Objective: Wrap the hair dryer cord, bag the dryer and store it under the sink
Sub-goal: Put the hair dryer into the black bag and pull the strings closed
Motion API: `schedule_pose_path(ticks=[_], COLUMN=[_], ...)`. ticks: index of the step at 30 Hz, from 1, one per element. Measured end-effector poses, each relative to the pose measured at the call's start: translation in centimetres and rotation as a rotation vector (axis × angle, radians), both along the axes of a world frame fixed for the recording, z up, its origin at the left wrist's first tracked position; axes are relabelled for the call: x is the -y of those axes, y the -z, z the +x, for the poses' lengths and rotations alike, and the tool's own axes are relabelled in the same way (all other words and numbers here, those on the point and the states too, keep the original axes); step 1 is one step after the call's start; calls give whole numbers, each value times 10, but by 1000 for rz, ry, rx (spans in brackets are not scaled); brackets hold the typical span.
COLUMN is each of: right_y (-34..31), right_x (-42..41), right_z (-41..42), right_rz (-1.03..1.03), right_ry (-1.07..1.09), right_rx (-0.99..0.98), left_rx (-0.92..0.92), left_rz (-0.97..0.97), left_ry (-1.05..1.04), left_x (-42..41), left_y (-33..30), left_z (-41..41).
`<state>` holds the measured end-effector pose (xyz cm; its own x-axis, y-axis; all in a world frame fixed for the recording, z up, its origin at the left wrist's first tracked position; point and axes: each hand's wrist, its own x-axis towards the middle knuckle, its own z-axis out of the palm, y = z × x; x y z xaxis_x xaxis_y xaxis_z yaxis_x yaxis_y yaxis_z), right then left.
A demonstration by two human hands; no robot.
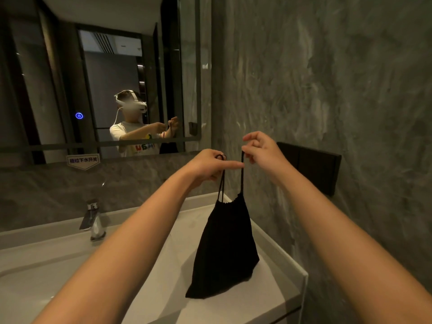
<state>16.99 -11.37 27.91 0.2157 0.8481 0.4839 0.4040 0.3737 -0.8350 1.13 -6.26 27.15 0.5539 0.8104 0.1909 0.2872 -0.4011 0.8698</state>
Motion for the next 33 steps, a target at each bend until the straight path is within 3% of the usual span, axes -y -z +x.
schedule_pose_path(ticks=[6,10,14,17,19,29,33], right_y=[-21,-23,4,37,63,111,120], right_x=[-4,2,5,8,12,-1,-4], right_z=[-19,-25,-16,-14,-19,-30,-33], right_rz=[87,161,159,86,10,-10,27], right_ry=[-47,-72,-102,-88,-189,-164,-125], right_rx=[10,37,-81,-162,-202,-51,-4], left_rx=[-83,117,317,383,419,623,824], left_rz=[125,10,-170,-291,-340,-354,-390], left_ry=[-74,-64,-11,63,99,78,87], left_x=[4,3,1,1,2,-5,-9], left_y=[-4,-2,3,10,13,6,1], left_z=[27,32,33,36,38,22,17])
